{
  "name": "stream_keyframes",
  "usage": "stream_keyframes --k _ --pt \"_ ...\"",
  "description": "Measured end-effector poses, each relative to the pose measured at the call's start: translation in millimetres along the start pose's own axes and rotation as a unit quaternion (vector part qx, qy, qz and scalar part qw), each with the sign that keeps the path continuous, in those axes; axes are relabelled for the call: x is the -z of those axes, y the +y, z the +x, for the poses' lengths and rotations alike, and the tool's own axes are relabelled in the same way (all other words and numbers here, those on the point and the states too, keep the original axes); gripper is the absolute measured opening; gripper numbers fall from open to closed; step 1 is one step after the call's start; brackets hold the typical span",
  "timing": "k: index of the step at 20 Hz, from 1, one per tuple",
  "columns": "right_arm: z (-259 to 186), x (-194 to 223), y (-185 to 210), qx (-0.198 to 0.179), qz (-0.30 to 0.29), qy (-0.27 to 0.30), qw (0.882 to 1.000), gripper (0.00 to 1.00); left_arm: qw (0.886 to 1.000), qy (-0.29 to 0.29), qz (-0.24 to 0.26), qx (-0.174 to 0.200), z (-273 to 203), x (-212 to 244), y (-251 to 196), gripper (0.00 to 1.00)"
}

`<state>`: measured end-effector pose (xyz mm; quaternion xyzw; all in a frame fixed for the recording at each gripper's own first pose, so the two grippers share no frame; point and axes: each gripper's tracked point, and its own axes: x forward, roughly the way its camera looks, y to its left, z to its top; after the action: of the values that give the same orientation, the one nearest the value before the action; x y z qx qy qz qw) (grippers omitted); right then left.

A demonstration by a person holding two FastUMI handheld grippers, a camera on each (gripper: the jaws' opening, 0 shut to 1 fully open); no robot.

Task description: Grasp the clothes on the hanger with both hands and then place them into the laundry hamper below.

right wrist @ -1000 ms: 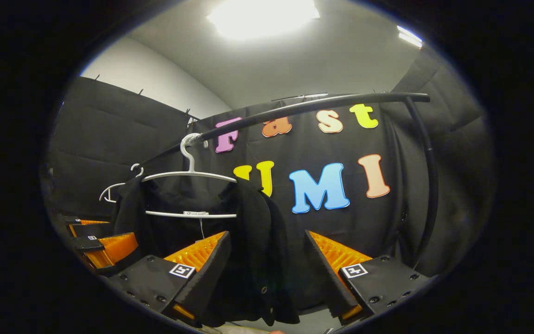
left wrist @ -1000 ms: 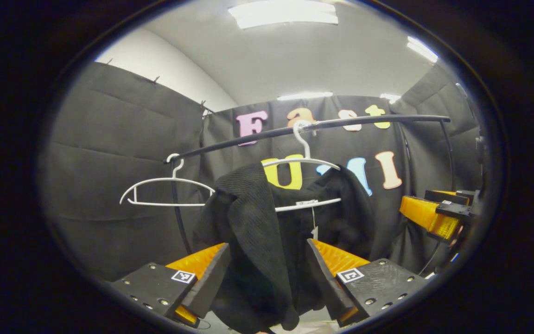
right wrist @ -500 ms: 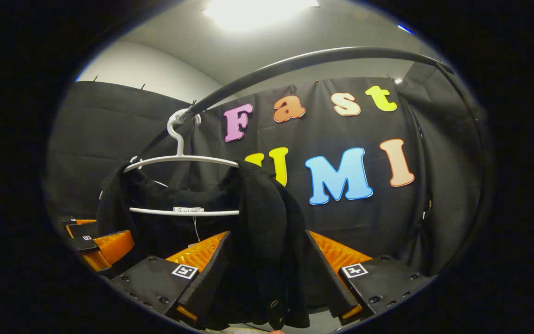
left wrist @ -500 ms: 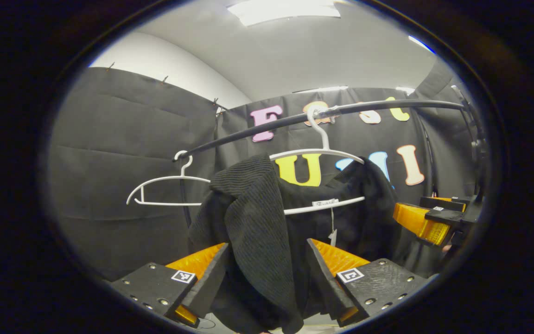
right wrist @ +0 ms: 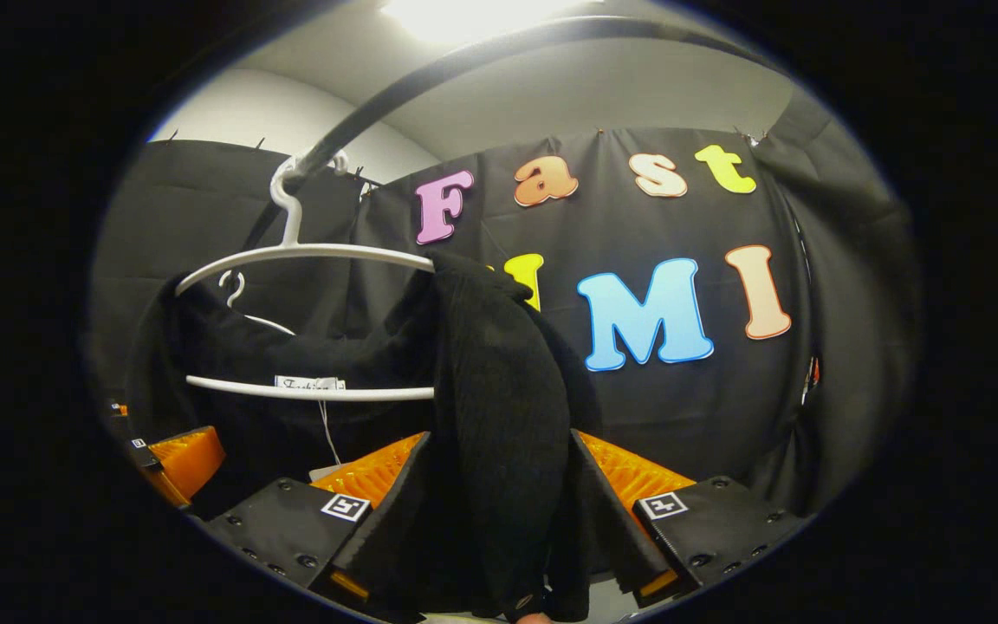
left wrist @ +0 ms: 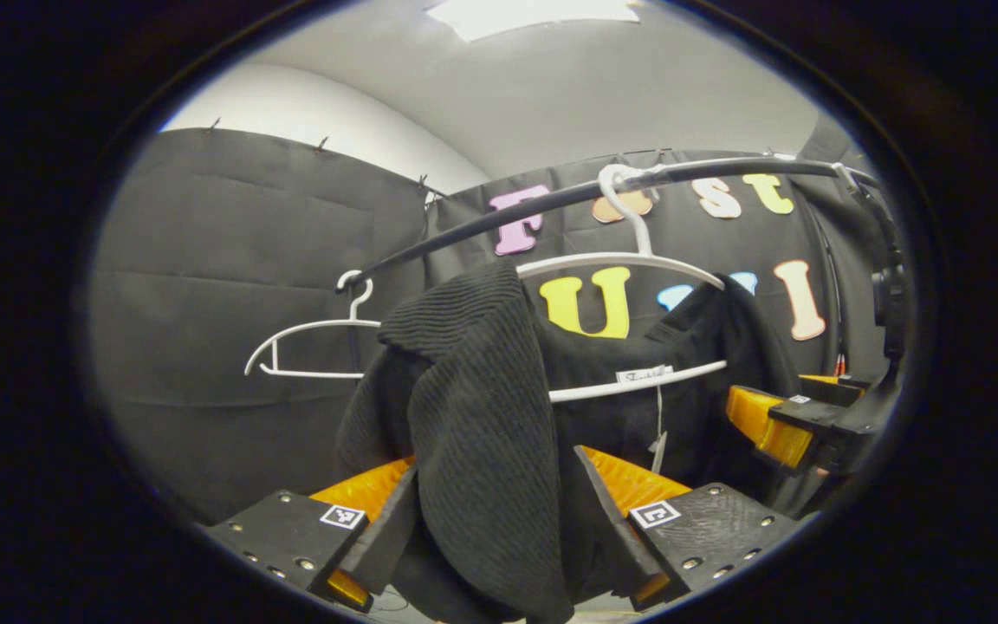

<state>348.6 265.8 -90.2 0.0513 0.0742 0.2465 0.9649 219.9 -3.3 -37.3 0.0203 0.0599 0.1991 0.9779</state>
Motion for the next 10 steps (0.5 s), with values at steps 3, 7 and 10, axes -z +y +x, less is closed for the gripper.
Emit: stream_keyframes --k 3,7,10 --pt "10.2 1.7 3.5 0.0 -0.001 0.0 1.0 0.96 1.0 0.002 0.002 -0.013 7.4 5.4 3.9 0.94" --pt "20.4 9.0 4.7 0.007 -0.006 0.017 1.0 0.63 0.999 0.014 0.007 -0.038 10.2 14.0 14.6 0.8" --pt "17.9 2.7 -11.1 0.037 -0.045 0.003 0.998 0.16 0.999 0.018 0.01 -0.04 7.0 13.7 20.8 0.45"
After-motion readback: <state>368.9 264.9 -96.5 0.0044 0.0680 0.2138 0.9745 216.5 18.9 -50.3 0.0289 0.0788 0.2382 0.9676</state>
